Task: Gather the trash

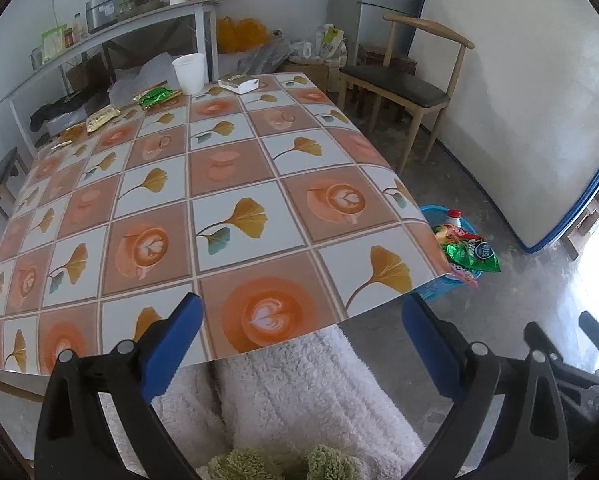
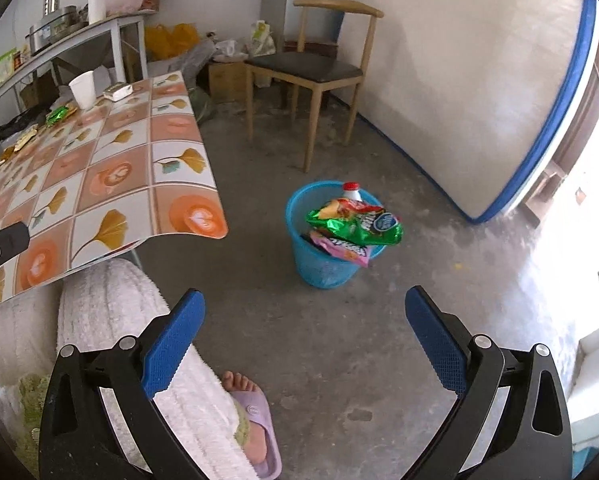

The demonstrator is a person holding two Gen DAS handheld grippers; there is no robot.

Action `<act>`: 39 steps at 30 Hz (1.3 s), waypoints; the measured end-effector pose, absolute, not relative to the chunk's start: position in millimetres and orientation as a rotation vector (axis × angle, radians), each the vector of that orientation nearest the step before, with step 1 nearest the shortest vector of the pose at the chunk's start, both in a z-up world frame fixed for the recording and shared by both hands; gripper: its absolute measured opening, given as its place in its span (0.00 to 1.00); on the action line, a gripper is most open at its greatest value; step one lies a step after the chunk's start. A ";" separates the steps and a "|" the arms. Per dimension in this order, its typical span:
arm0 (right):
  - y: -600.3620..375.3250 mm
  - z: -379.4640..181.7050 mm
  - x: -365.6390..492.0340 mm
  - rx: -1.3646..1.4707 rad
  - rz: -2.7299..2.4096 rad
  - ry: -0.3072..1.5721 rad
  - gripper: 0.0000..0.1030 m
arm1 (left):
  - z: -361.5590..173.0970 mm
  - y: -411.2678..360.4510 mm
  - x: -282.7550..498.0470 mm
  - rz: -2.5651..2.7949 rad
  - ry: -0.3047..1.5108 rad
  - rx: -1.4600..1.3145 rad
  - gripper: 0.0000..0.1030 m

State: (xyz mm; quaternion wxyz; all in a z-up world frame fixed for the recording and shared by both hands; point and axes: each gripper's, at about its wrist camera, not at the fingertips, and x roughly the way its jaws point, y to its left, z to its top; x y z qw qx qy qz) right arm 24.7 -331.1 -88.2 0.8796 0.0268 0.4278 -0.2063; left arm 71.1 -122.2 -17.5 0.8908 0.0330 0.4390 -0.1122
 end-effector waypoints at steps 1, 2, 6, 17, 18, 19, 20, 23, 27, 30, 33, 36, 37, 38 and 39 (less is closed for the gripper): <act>-330.5 -90.3 24.6 0.057 -0.435 0.892 0.93 | -17.9 -122.6 70.7 -0.233 0.913 0.075 0.95; -332.0 -91.3 24.5 0.061 -0.440 0.894 0.93 | -17.5 -123.4 71.1 -0.232 0.914 0.082 0.95; -334.0 -93.0 24.4 0.074 -0.447 0.896 0.93 | -15.8 -123.8 69.3 -0.221 0.895 0.099 0.95; -333.9 -91.5 23.3 0.061 -0.455 0.881 0.93 | -14.2 -126.2 68.6 -0.225 0.887 0.107 0.95; -333.7 -91.5 23.3 0.062 -0.455 0.882 0.93 | -14.9 -126.4 68.4 -0.225 0.891 0.108 0.95; -333.7 -91.3 23.2 0.062 -0.454 0.880 0.93 | -15.0 -126.3 68.4 -0.224 0.891 0.109 0.94; -333.9 -91.1 23.3 0.061 -0.454 0.880 0.93 | -14.9 -126.2 68.6 -0.224 0.890 0.108 0.95; -333.9 -90.9 23.3 0.062 -0.453 0.881 0.93 | -15.2 -126.1 68.7 -0.224 0.886 0.108 0.94; -333.8 -90.7 23.3 0.059 -0.454 0.879 0.93 | -15.1 -126.3 68.6 -0.225 0.887 0.109 0.95; -333.0 -90.3 23.8 0.055 -0.454 0.876 0.93 | -15.1 -126.3 68.6 -0.224 0.887 0.108 0.95; -332.0 -89.9 24.8 0.054 -0.453 0.875 0.93 | -15.0 -126.5 68.4 -0.224 0.888 0.108 0.95; -331.0 -88.5 24.7 0.053 -0.452 0.872 0.93 | -14.8 -126.2 68.5 -0.224 0.886 0.107 0.95; -330.4 -88.2 25.2 0.051 -0.452 0.871 0.93 | -14.9 -126.1 68.5 -0.224 0.886 0.107 0.95; -330.0 -87.7 25.4 0.051 -0.452 0.869 0.93 | -15.1 -126.1 68.5 -0.224 0.885 0.106 0.94; -329.4 -87.3 25.5 0.051 -0.452 0.868 0.93 | -15.1 -126.0 68.6 -0.224 0.885 0.107 0.94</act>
